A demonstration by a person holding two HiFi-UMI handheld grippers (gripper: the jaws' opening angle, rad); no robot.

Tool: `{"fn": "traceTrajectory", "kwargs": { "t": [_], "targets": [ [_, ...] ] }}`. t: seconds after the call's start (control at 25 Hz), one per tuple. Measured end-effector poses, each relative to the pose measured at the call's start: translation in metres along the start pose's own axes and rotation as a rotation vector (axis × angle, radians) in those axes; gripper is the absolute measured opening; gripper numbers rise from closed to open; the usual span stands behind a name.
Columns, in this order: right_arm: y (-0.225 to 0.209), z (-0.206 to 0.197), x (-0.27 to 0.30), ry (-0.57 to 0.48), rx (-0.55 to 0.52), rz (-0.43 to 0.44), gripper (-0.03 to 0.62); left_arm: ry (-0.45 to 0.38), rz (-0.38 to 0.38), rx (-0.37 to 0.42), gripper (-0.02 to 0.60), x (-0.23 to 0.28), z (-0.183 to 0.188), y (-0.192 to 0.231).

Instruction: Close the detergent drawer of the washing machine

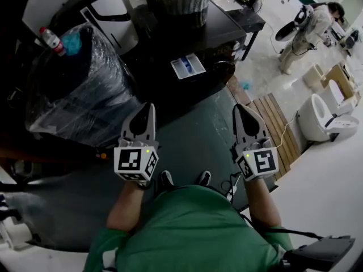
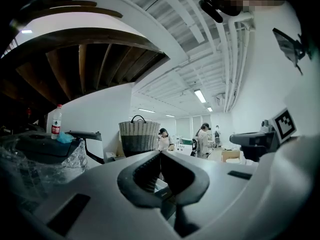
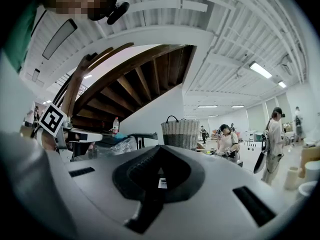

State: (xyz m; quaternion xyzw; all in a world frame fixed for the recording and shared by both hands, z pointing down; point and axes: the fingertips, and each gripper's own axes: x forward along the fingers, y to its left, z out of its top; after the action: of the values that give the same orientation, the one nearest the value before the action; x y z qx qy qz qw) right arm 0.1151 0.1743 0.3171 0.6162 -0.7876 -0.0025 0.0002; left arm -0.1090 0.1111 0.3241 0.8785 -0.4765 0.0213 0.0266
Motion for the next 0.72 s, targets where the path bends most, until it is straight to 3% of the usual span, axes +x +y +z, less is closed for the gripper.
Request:
{"fn": "traceTrajectory", "kwargs": {
  "t": [0.24,0.44,0.72],
  "targets": [
    [-0.04,-0.016,-0.01,0.013,0.014,0.007,0.017,-0.017,0.083,-0.007,0.02,0.012,-0.006,-0.028],
    [-0.058,-0.014,-0.002,-0.048,0.032,0.062,0.017,-0.008,0.136,0.027,0.02,0.025,-0.013,-0.038],
    [-0.061,-0.028,0.034,-0.06,-0.065,0.109,0.017,0.003,0.167,0.081,0.02,0.051,-0.015,-0.035]
  ]
}}
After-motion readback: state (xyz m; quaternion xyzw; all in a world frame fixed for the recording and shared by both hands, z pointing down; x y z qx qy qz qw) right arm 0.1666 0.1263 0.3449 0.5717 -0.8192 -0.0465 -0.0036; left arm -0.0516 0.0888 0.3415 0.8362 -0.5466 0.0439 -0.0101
